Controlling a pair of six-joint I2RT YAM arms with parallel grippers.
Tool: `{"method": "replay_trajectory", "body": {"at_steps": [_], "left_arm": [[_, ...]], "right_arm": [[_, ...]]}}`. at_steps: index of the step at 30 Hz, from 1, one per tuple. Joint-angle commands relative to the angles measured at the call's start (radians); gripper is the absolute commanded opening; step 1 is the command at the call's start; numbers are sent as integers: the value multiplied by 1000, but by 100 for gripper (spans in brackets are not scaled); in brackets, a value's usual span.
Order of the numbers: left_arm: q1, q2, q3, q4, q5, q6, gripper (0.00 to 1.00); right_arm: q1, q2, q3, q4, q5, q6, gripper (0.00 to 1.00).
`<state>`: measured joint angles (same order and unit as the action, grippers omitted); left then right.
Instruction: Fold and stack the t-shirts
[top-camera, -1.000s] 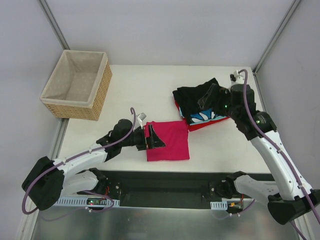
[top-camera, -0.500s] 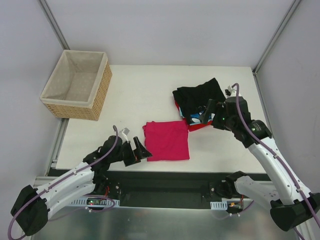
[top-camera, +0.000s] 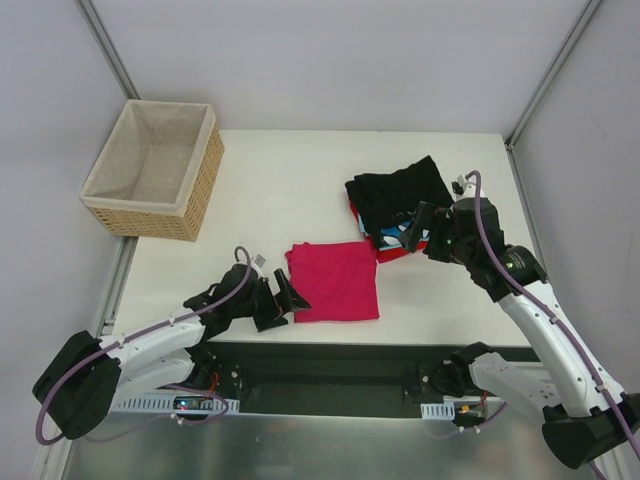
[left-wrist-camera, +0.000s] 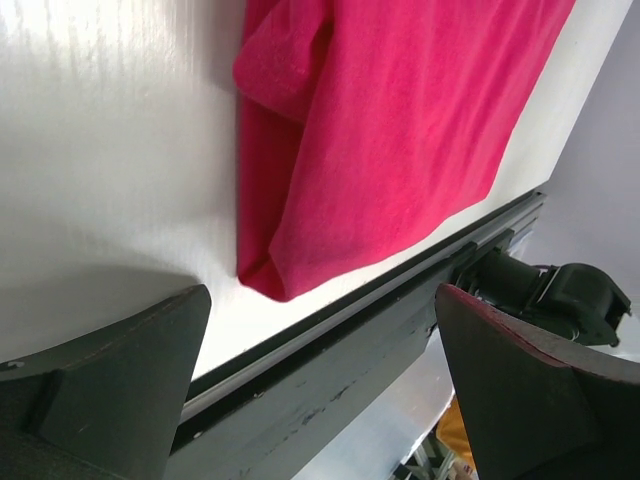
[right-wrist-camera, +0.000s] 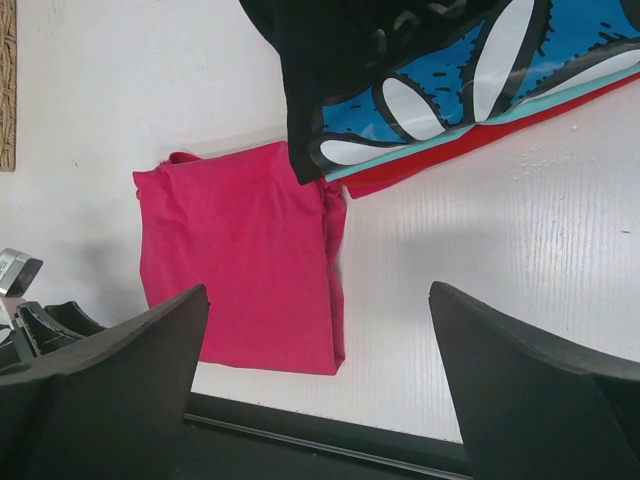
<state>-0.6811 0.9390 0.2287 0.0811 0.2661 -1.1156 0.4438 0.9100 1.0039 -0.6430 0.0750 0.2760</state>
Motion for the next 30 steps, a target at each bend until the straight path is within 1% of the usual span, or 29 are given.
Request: {"method": "replay_trajectory", "body": {"at_steps": [1, 4, 9, 12, 14, 17, 18, 19, 20, 21, 22, 24, 25, 26, 30], "left_arm": [[-6, 90, -29, 8, -100, 17, 99], [-6, 185, -23, 74, -81, 26, 99], [-6, 367, -46, 275, -44, 4, 94], [-6, 414, -69, 348, -31, -15, 91], [-6, 415, -78, 352, -37, -16, 91], [-6, 397, -92, 347, -47, -21, 83], [-6, 390, -95, 350, -48, -21, 77], [-5, 385, -100, 348, -47, -21, 63], [-6, 383, -104, 348, -47, -23, 53], [-6, 379, -106, 347, -47, -26, 39], [-6, 377, -109, 336, -47, -30, 13], [-5, 366, -111, 327, -48, -30, 10], [-5, 360, -111, 315, -51, -26, 6], [-3, 354, -111, 309, -54, -24, 0], [15, 282, -117, 260, -70, -1, 0]], "right_arm": [[4, -29, -2, -1, 20, -29, 96], [4, -30, -4, -7, 20, -31, 96], [4, -31, -11, -20, 25, -31, 96], [4, -33, -8, -29, 32, -35, 96], [4, -33, -4, -37, 42, -37, 96], [6, -30, -1, -40, 42, -37, 96], [4, -23, -1, -34, 39, -37, 96], [4, -20, -1, -29, 29, -34, 96], [4, -16, -4, -24, 20, -29, 96], [4, -11, -11, -6, 5, -29, 96], [4, -2, -19, 6, -27, -26, 96], [3, 7, -59, 55, -55, -9, 96], [4, 19, -76, 72, -64, -3, 96], [4, 26, -91, 88, -99, 3, 96], [4, 65, -178, 218, -159, 12, 96]]}}
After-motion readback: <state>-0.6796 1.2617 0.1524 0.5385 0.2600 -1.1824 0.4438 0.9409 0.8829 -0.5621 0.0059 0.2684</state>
